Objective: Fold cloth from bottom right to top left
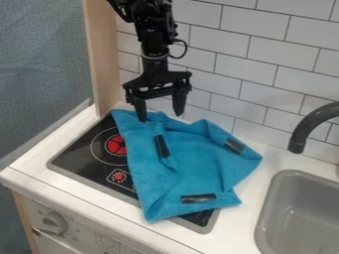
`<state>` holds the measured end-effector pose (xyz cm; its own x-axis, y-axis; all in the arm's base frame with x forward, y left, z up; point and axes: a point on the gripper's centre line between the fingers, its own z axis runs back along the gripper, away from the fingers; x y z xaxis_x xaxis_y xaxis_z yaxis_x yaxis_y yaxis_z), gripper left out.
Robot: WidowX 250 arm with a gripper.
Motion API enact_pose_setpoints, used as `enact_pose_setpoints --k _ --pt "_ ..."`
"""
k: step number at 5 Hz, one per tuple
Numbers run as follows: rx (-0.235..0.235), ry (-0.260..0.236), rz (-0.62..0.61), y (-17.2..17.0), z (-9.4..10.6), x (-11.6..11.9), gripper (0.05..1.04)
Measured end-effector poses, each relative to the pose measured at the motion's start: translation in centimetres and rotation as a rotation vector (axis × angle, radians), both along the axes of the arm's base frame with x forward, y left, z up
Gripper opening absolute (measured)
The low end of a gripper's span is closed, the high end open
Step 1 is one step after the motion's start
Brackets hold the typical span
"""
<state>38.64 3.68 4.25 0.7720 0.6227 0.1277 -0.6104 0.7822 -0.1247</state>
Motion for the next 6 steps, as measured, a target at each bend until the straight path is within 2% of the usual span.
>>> enact_pose_setpoints --k 1,2,3,4,5,6 --pt "-0.001 0.054 -0.003 0.1 -1.7 -0.7 0.998" --pt "0.042 0.090 -0.074 -0.3 -1.0 -0.2 0.998" --pt "0.050 0.105 -0.212 -3.1 -0.9 -0.3 0.999" --pt "0.020 0.031 -0.458 -4.4 -0.3 -1.4 0.998" --pt "-0.005 0.010 -0.685 -5.8 -0.4 -2.5 0.998" --pt "-0.009 0.067 -0.873 -7.5 -0.9 -4.1 0.998"
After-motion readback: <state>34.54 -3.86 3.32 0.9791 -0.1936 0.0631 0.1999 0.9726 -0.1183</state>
